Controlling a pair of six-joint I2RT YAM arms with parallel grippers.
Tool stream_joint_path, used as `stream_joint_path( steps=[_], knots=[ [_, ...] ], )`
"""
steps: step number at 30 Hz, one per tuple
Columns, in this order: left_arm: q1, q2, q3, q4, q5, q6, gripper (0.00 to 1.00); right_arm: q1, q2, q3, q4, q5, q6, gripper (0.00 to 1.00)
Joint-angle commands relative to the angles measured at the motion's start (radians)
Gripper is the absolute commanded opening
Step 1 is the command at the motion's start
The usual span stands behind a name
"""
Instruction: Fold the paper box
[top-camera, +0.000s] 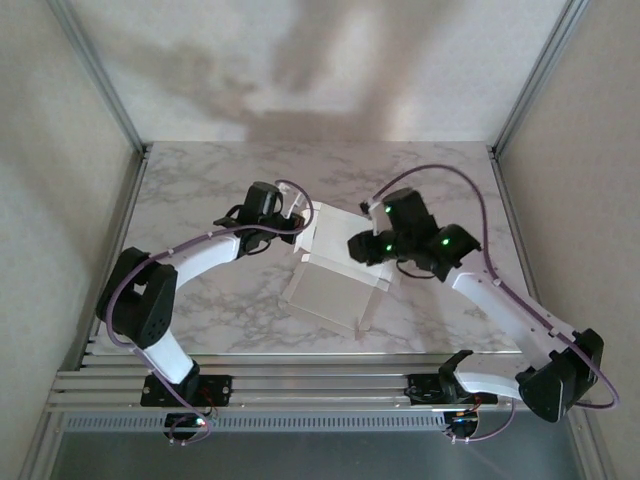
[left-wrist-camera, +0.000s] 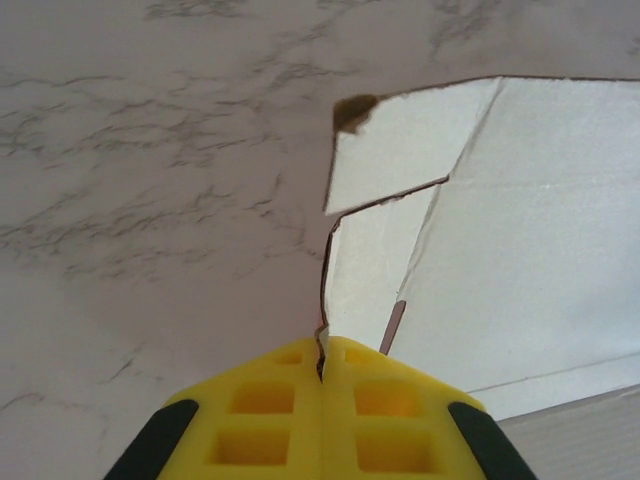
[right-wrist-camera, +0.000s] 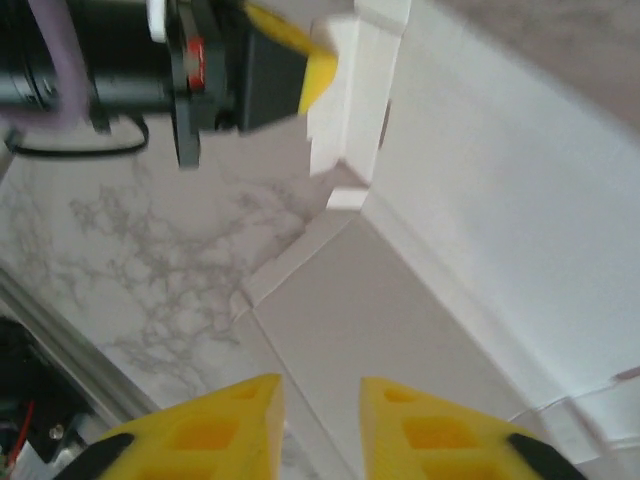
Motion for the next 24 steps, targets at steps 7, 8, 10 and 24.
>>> stream_joint_path(
  steps=[7,8,10,24],
  knots=[
    [0.019,-0.046,-0.043,0.062,-0.071,-0.035,0.02,0.236,0.128,-0.261,0.311,0.197,0.246,0.0],
    [0.022,-0.047,-0.045,0.065,-0.072,-0.034,0.02,0.249,0.149,-0.275,0.338,0.204,0.26,0.0],
    [0.026,-0.048,-0.048,0.067,-0.067,-0.034,0.02,0.273,0.187,-0.292,0.381,0.209,0.276,0.0],
    [0.031,-0.097,-0.108,0.086,-0.038,-0.052,0.02,0.352,0.406,-0.333,0.501,0.317,0.441,0.0]
  ],
)
